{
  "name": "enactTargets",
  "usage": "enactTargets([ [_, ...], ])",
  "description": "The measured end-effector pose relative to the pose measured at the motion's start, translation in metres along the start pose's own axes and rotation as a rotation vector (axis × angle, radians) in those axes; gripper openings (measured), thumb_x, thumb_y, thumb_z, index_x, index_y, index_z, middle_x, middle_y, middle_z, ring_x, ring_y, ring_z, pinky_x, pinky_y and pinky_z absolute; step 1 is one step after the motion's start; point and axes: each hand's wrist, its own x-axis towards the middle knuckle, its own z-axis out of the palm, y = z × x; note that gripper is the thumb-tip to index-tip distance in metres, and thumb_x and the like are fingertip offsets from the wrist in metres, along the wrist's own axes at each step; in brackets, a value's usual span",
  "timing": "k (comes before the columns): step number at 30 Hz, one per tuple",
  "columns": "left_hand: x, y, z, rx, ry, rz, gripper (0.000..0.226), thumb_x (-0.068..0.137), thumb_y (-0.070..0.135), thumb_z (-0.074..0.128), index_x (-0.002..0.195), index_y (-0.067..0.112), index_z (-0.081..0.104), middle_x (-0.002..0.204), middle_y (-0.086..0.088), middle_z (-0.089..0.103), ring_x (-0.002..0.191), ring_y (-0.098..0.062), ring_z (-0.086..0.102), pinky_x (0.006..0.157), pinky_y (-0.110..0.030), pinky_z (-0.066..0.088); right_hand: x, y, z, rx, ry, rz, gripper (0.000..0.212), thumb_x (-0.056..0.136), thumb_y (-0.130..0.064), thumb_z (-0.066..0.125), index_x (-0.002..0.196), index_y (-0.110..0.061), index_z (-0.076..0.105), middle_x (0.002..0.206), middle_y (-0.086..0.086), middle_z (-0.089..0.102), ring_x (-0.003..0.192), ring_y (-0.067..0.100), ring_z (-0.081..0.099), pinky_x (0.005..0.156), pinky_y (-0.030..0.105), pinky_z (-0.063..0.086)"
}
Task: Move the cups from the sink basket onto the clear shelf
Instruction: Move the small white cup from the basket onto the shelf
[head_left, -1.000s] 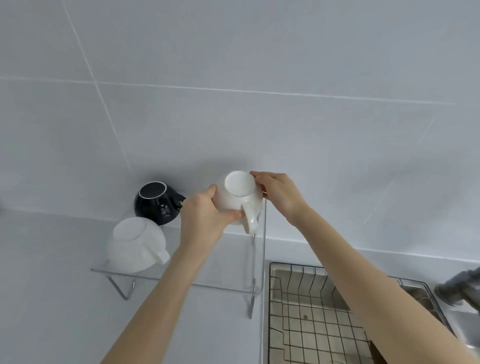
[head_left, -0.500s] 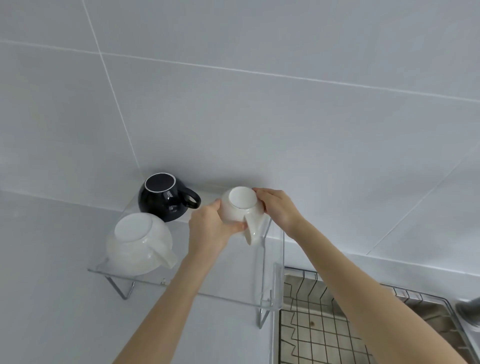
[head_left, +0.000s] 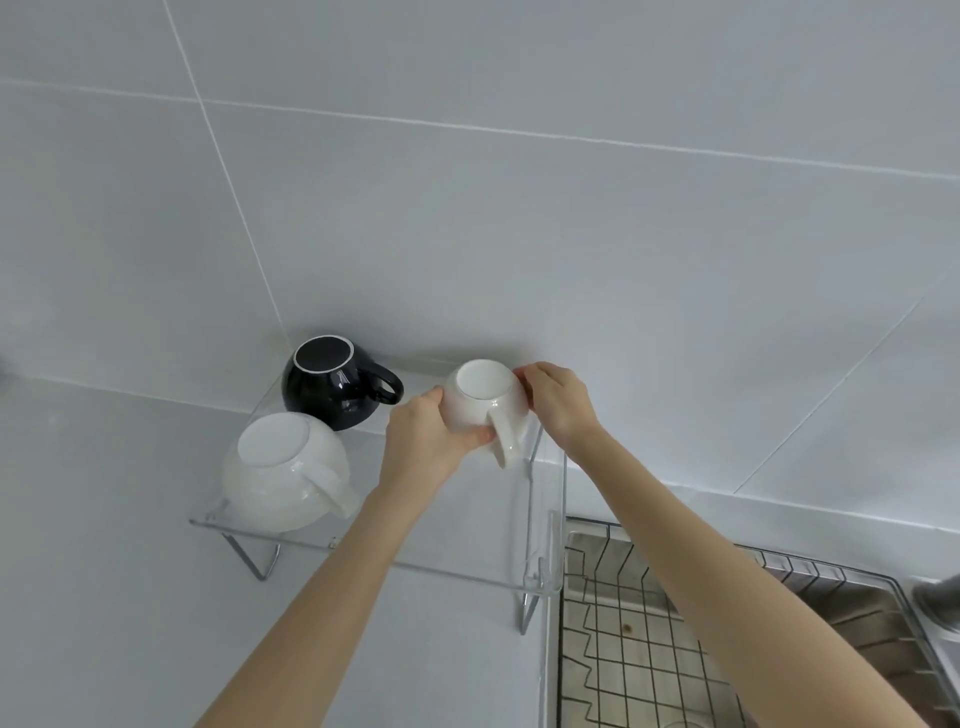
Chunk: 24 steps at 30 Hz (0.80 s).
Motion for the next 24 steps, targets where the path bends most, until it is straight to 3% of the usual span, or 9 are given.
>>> enactTargets([
  [3, -0.001, 0.016, -0.011, 0.17, -0.069, -0.004, 0.029, 0.062, 0.023, 0.077, 0.072, 0.006, 0.057, 0.074, -0.012, 0.06, 0.075, -0.03, 0.054, 0.06, -0.029, 0.035, -0.005, -0.006, -0.008, -0.005, -0.062, 0.029, 0.03, 0.088, -0.016, 0.038, 0.085, 0.008, 0.057, 0.083, 0.009, 0.05, 0.078, 0.022, 0.042, 0.074, 0.034, 0.037],
  [4, -0.001, 0.023, -0.017, 0.232, -0.063, 0.002, 0.026, 0.063, 0.02, 0.075, 0.074, 0.005, 0.057, 0.077, -0.015, 0.06, 0.081, -0.033, 0.056, 0.062, -0.03, 0.035, -0.009, -0.009, -0.015, 0.008, -0.07, 0.031, 0.027, 0.088, -0.017, 0.04, 0.081, 0.002, 0.058, 0.084, 0.009, 0.051, 0.08, 0.025, 0.045, 0.078, 0.036, 0.041],
  [7, -0.005, 0.055, -0.031, 0.315, 0.025, 0.102, 0.02, 0.067, 0.014, 0.069, 0.071, 0.009, 0.05, 0.081, -0.017, 0.057, 0.092, -0.038, 0.058, 0.067, -0.037, 0.042, -0.031, -0.018, -0.048, 0.037, -0.061, -0.019, 0.031, 0.089, -0.022, 0.044, 0.095, 0.003, 0.061, 0.098, 0.014, 0.062, 0.101, 0.031, 0.057, 0.1, 0.044, 0.043],
  [9, -0.015, 0.081, -0.029, 0.247, 0.03, 0.198, 0.023, 0.068, 0.013, 0.068, 0.088, 0.005, 0.06, 0.089, -0.015, 0.063, 0.099, -0.035, 0.061, 0.082, -0.041, 0.049, -0.055, -0.023, -0.08, 0.018, -0.053, -0.05, 0.031, 0.089, -0.023, 0.044, 0.1, -0.002, 0.063, 0.11, 0.017, 0.065, 0.108, 0.028, 0.059, 0.101, 0.043, 0.043],
  [11, -0.032, 0.103, -0.016, 0.164, -0.031, 0.238, 0.043, 0.068, 0.015, 0.07, 0.11, 0.008, 0.062, 0.106, -0.01, 0.068, 0.102, -0.029, 0.063, 0.092, -0.039, 0.049, -0.078, -0.025, -0.112, -0.03, -0.083, -0.072, 0.029, 0.09, -0.024, 0.044, 0.101, -0.007, 0.065, 0.111, 0.015, 0.067, 0.106, 0.026, 0.061, 0.098, 0.041, 0.045],
  [17, -0.113, 0.122, 0.083, 0.108, -0.453, 0.24, 0.058, 0.067, 0.022, 0.074, 0.12, 0.009, 0.056, 0.118, -0.01, 0.065, 0.103, -0.022, 0.063, 0.094, -0.035, 0.05, -0.162, 0.034, -0.211, -0.248, -0.026, 0.018, 0.022, 0.09, -0.024, 0.05, 0.097, -0.012, 0.066, 0.096, 0.006, 0.068, 0.089, 0.017, 0.063, 0.085, 0.032, 0.046],
  [22, -0.171, 0.104, 0.166, 0.132, -0.816, 0.197, 0.071, 0.068, 0.027, 0.075, 0.13, 0.009, 0.046, 0.133, -0.01, 0.055, 0.117, -0.021, 0.055, 0.099, -0.031, 0.044, -0.214, 0.141, -0.259, -0.252, 0.084, 0.225, 0.015, 0.088, -0.025, 0.055, 0.093, -0.018, 0.067, 0.088, 0.003, 0.069, 0.095, 0.028, 0.064, 0.088, 0.038, 0.048],
  [24, -0.187, 0.098, 0.194, 0.139, -0.903, 0.193, 0.07, 0.07, 0.026, 0.073, 0.132, 0.01, 0.044, 0.136, -0.01, 0.052, 0.122, -0.021, 0.051, 0.102, -0.031, 0.041, -0.228, 0.181, -0.264, -0.298, 0.11, 0.298, 0.02, 0.088, -0.023, 0.054, 0.101, -0.014, 0.067, 0.09, 0.004, 0.068, 0.094, 0.026, 0.063, 0.091, 0.041, 0.048],
])
